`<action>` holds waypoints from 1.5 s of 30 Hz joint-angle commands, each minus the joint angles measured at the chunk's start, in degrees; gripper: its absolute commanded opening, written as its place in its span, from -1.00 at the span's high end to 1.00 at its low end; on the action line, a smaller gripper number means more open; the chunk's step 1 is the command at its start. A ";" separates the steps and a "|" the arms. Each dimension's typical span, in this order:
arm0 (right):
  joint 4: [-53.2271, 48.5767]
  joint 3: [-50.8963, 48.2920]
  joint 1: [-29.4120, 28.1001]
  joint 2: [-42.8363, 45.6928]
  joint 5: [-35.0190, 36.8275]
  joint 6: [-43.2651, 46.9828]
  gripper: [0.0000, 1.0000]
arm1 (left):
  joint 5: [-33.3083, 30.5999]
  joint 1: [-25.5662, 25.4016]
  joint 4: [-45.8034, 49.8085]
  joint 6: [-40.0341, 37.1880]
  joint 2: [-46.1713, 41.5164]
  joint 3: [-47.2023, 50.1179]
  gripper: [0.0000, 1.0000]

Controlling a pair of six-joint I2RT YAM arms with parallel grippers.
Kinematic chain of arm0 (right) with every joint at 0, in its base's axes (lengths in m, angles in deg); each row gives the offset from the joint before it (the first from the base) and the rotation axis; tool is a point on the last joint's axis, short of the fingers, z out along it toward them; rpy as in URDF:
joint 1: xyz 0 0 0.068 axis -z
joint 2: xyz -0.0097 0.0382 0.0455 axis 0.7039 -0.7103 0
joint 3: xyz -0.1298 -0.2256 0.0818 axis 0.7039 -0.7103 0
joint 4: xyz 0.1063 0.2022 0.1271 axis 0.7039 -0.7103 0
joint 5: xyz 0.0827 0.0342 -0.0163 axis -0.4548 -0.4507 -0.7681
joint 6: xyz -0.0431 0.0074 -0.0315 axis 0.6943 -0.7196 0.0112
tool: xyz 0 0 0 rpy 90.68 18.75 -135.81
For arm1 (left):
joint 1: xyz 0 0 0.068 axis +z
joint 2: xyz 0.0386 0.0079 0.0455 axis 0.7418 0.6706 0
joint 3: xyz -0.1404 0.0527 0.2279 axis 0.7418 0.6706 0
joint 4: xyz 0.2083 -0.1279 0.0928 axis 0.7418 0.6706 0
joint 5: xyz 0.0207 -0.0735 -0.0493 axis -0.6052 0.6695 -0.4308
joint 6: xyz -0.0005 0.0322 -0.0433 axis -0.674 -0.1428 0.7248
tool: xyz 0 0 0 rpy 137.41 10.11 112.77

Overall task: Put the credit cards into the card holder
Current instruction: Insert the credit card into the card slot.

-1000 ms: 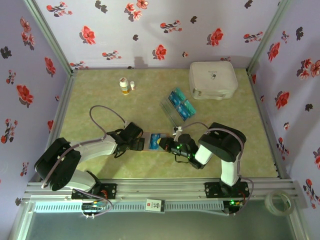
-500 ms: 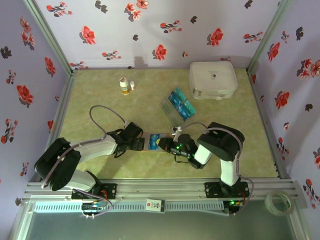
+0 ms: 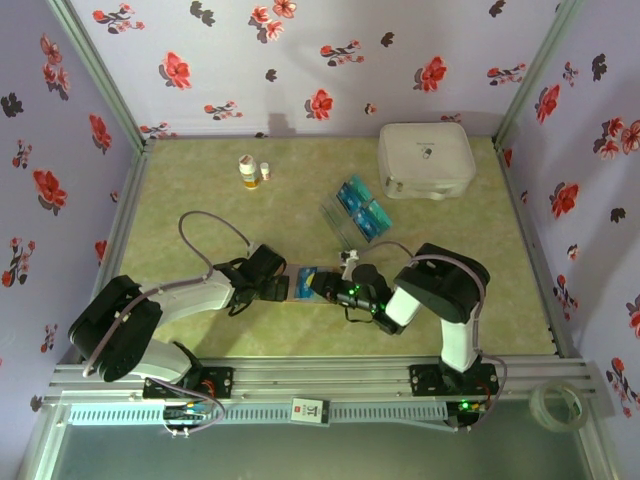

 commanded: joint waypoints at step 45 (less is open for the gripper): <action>-87.86 34.27 -1.41 12.11 13.24 29.60 1.00 | -4.45 6.22 9.78 4.62 -3.10 -3.47 -0.99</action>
